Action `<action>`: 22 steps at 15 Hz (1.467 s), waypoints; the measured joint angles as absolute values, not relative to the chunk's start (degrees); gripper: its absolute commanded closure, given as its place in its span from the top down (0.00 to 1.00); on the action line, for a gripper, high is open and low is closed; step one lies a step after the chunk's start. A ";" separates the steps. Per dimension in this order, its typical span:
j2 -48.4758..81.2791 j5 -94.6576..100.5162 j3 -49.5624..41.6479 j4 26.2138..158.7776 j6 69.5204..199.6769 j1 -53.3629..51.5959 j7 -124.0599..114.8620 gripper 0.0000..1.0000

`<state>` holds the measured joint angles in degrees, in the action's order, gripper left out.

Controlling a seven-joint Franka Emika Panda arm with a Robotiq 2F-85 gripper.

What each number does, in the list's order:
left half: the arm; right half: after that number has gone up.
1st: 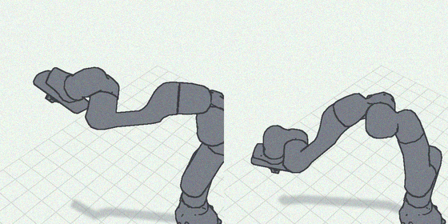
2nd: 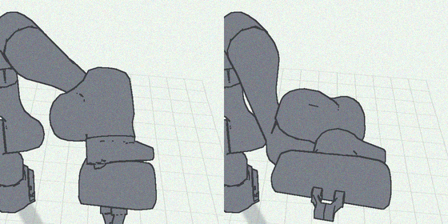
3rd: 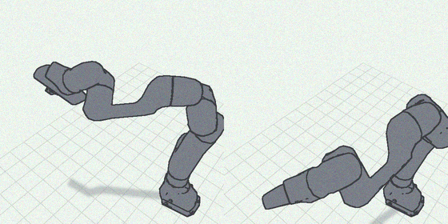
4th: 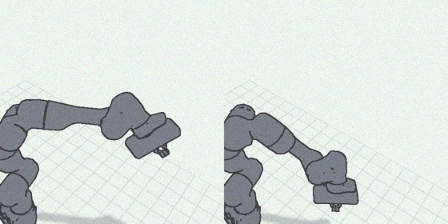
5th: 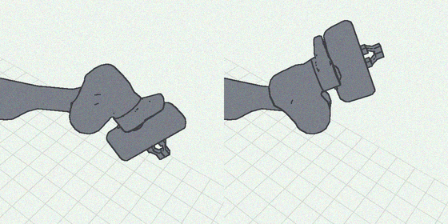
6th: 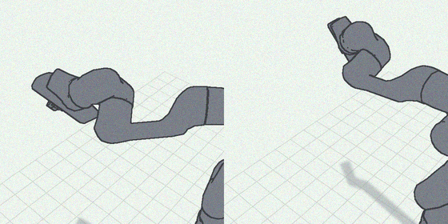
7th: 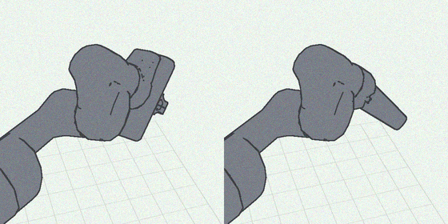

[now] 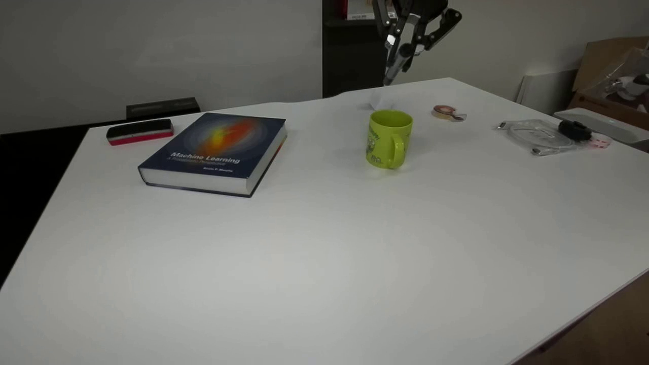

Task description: Pick up the pen from the table and put it in the cup.

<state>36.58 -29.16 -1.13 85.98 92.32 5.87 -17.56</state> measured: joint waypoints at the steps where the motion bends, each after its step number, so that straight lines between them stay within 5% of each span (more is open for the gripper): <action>1: 37.21 -29.59 -1.21 85.54 91.86 6.08 -18.10 0.05; 22: 46.94 -37.87 -2.20 80.18 88.90 9.77 -21.01 0.05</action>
